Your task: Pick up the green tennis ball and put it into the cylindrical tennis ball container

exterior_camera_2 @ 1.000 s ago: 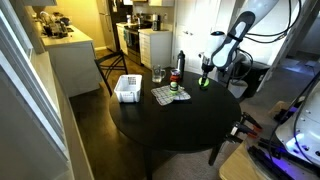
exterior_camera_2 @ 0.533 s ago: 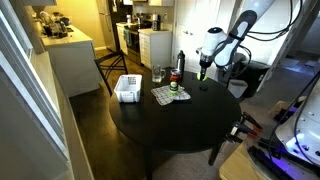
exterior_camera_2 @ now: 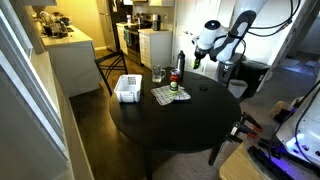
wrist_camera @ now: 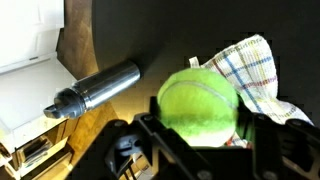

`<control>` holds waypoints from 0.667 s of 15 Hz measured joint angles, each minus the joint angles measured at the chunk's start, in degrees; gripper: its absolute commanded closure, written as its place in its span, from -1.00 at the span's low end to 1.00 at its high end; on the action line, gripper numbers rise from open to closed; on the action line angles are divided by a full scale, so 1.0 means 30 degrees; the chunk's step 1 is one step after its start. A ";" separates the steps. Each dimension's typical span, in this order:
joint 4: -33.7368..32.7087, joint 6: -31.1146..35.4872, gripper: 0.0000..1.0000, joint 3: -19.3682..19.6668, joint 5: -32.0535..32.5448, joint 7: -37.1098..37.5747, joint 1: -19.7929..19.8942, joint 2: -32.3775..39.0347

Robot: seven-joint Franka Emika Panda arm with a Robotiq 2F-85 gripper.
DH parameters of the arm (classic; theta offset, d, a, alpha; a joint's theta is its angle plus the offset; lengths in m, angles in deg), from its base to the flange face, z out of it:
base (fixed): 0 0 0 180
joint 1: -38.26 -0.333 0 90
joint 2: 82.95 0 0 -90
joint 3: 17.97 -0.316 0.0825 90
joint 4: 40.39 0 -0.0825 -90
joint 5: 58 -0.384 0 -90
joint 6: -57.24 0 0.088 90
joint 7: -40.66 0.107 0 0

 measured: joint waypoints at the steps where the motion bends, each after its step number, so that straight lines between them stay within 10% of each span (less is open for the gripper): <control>1: -0.0179 0.0128 0.13 0.0443 0.0000 0.0415 -0.0542 0.0325; 10: -0.1392 0.3622 0.13 0.2478 -0.0450 0.3075 -0.1879 0.3294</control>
